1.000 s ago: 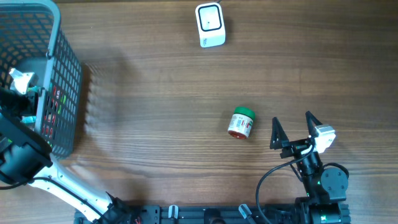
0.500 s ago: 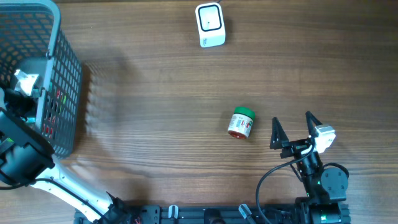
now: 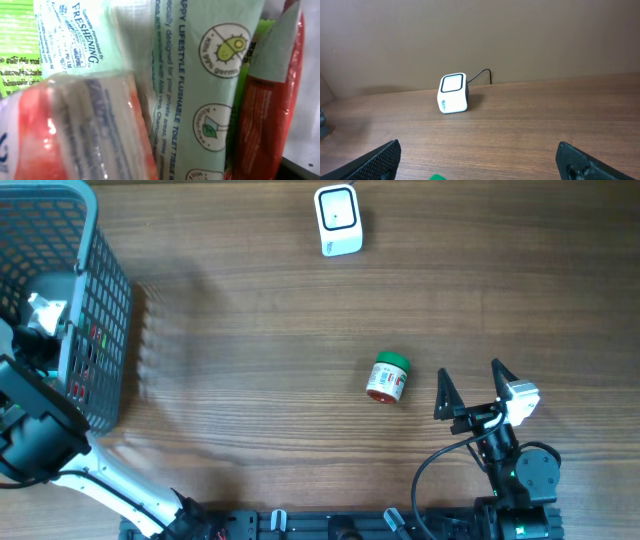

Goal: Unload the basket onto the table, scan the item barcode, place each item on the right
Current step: 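Grasp the Kleenex, wipes and Nescafé packets with the left gripper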

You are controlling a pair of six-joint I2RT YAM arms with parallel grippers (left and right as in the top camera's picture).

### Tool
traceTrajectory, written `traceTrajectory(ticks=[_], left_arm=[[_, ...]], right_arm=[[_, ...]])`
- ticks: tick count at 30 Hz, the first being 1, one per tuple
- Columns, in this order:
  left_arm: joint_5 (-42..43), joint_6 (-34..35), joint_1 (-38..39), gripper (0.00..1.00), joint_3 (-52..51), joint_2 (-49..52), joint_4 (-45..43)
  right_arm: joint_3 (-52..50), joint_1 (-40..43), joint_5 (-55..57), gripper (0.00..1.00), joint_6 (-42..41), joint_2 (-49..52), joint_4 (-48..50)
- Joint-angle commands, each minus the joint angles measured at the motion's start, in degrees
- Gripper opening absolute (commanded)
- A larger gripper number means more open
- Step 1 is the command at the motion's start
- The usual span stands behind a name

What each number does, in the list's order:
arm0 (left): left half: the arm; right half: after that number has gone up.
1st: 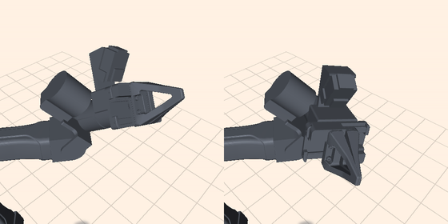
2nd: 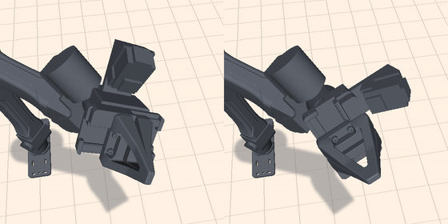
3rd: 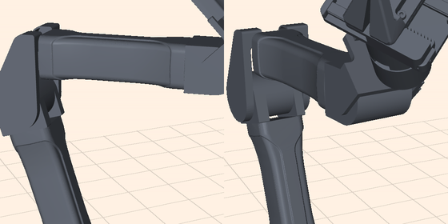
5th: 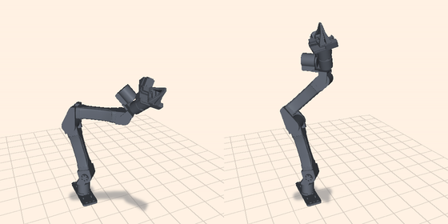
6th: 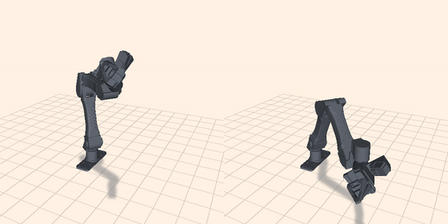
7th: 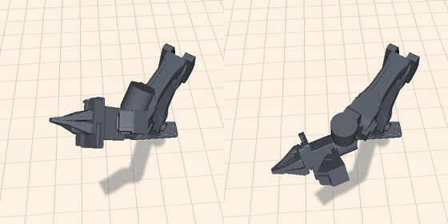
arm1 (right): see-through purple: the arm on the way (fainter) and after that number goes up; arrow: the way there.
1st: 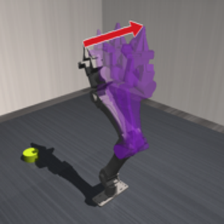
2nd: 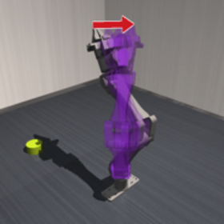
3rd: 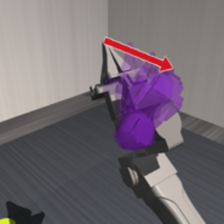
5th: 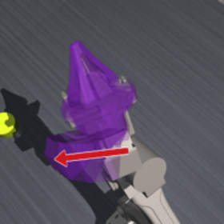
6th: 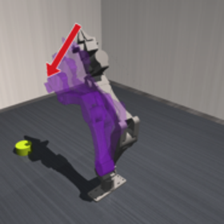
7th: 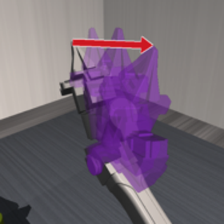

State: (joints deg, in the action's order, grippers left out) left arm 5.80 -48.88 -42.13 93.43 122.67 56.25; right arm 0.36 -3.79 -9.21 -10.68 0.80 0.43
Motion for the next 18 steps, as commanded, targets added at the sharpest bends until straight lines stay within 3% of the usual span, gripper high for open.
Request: traceTrajectory(ticks=[1, 4, 7, 8, 15, 17, 18], left_arm=[[1.25, -0.44, 0.66, 1.0, -5.03, 4.68, 1.57], [1.2, -0.44, 0.66, 1.0, -5.05, 4.66, 0.94], [1.16, -0.37, 0.66, 0.66, -5.7, 4.68, -0.44], [1.16, -0.15, 0.66, 0.63, -6.56, 4.66, -1.44], [-3.15, 0.04, 0.66, 0.7, -14.1, 4.66, -9.77], [-4.44, 0.02, 0.66, 0.69, -14.1, 4.66, -9.81], [-4.68, 0.04, 0.66, 0.64, -14.1, 4.66, -9.7]], right_arm=[[-0.07, 0.33, -0.26, 1.0, -0.39, -0.2, 0.28], [-0.07, 0.33, -0.26, 1.0, -0.42, -0.2, 0.28], [-0.07, 0.33, -0.26, 1.0, -0.42, -0.2, 0.28], [-0.07, 0.33, -0.26, 1.0, -0.44, -0.22, 0.28], [-0.07, 0.33, -0.26, 1.0, -0.39, -0.22, 0.28], [-0.07, 0.33, -0.26, 1.0, -0.39, -0.2, 0.28], [-0.07, 0.33, -0.26, 1.0, -0.42, -0.2, 0.28]])
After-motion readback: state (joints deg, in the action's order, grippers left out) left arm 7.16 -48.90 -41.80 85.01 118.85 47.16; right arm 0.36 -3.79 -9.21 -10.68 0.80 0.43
